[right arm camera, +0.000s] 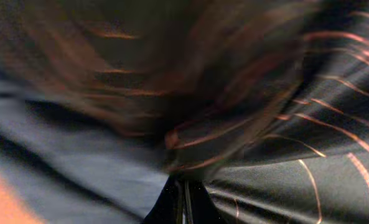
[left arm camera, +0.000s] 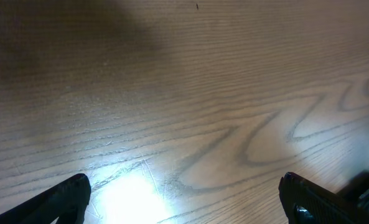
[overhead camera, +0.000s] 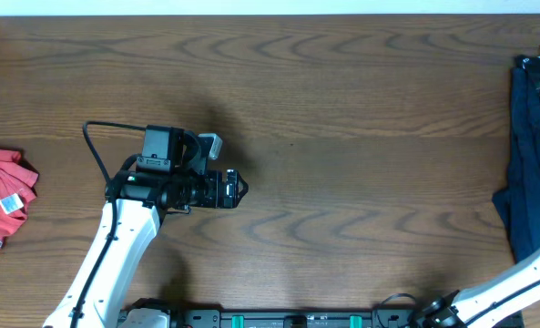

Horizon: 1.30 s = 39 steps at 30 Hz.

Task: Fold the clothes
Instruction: 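Grasp the black contour-print shirt with the right gripper and lift, then carry the black shirt to table center and drop it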

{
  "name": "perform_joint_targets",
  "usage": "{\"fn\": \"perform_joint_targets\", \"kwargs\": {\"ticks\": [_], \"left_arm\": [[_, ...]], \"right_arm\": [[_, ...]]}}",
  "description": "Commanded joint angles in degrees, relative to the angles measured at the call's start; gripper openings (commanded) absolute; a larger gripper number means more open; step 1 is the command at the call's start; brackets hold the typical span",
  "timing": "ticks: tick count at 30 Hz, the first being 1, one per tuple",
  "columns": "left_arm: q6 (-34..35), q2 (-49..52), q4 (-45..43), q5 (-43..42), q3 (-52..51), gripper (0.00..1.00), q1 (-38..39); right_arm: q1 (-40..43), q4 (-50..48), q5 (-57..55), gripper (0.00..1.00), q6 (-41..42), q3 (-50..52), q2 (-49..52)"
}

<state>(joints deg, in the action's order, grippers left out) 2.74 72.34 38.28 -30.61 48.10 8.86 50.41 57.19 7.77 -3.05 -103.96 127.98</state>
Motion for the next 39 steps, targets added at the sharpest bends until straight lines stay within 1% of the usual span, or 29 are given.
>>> {"fn": "perform_joint_targets", "kwargs": {"ticks": [1, 6, 11, 17, 24, 32, 36, 39], "left_arm": [[-0.74, 0.22, -0.17, 0.68, 0.87, 0.98, 0.28], [-0.76, 0.22, -0.2, 0.68, 0.87, 0.98, 0.28], [-0.74, 0.22, -0.17, 0.68, 0.87, 0.98, 0.28], [-0.72, 0.22, -0.2, 0.68, 0.87, 0.98, 0.28], [-0.48, 0.22, -0.2, 0.66, 0.87, 0.98, 0.28], [-0.48, 0.22, -0.68, 0.66, 0.87, 0.98, 0.28], [0.7, 0.22, -1.49, 0.66, 0.87, 0.98, 0.28], [1.05, 0.22, -2.23, 0.63, 0.9, 0.98, 0.28]], "right_arm": [[-5.84, -0.22, 3.23, 0.01, 1.36, -2.21, -7.96], [-11.89, -0.39, 3.26, 0.01, 3.93, -3.1, -15.21], [-18.67, 0.07, 4.81, 0.01, 4.83, -3.13, -21.97], [-29.79, 2.38, 6.75, 0.01, 5.62, -3.13, -27.63], [-45.7, 5.42, 8.13, 0.01, 5.57, -3.13, -29.22], [-64.96, 5.6, 8.83, 0.01, 5.57, -3.13, -29.22], [-72.32, 6.16, 10.27, 0.01, 5.35, -3.13, -29.22], [-76.13, 7.39, 12.92, 0.01, 4.44, -3.13, -29.22]]}}
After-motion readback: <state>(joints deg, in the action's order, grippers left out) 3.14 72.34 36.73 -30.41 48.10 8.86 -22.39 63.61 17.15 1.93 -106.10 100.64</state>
